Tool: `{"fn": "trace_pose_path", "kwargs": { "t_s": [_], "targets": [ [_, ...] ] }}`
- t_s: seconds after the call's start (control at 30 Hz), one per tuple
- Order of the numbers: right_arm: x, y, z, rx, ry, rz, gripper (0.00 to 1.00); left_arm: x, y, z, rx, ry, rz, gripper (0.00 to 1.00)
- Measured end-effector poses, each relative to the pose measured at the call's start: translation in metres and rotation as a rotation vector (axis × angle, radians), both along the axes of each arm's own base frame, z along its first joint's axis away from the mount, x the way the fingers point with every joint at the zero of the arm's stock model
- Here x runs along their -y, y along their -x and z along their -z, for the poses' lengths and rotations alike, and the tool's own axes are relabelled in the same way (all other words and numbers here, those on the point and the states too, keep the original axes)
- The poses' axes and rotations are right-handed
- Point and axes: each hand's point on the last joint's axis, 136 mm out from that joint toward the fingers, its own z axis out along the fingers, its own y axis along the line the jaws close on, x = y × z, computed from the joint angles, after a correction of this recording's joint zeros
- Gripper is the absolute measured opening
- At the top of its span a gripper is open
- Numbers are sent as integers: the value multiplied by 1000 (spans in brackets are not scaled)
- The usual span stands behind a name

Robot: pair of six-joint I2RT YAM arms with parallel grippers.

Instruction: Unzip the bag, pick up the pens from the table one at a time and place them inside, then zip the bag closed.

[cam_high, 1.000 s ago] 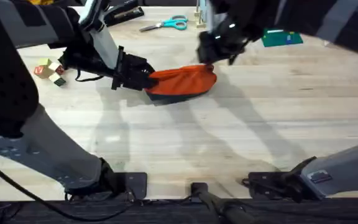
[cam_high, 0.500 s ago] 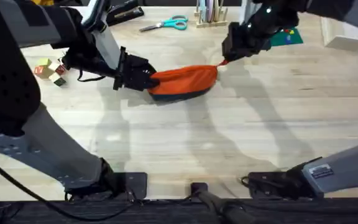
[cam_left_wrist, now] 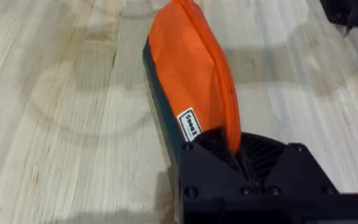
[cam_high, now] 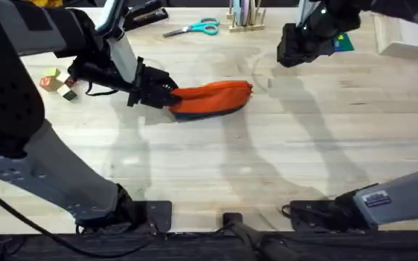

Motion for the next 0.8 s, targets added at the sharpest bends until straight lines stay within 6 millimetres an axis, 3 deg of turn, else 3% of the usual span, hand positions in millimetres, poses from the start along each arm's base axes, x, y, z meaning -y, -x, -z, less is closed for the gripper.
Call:
{"fn": "trace_pose_path", "kwargs": {
  "t_s": [0.03, 0.1, 0.17, 0.33, 0.37, 0.53, 0.7, 0.77, 0.8],
  "targets": [
    [1, 5, -26, 67, -7, -25, 31, 0, 0, 0, 0, -1, 0, 44],
    [1, 8, -47, 122, -7, -52, 40, 0, 0, 0, 0, -1, 0, 44],
    [0, 13, -68, 177, -4, -93, 173, 0, 0, 0, 0, -2, 1, 44],
    [-13, 31, -110, 290, 21, -241, 891, 0, 0, 0, 0, -2, 1, 44],
    [-15, 35, -116, 305, 27, -268, 969, 0, 0, 0, 0, -2, 1, 44],
    [-17, 56, -136, 344, 41, -336, 997, 0, 0, 0, 0, -3, 1, 44],
    [-12, 70, -127, 277, 57, -348, 997, 0, 0, 1, 2, -3, 1, 44],
    [-6, 84, -120, 218, 60, -336, 998, 1, 0, -2, -5, 9, -4, 948],
    [-6, 86, -122, 221, 58, -332, 998, 1, 0, -2, -5, 9, -4, 979]
  ]
}}
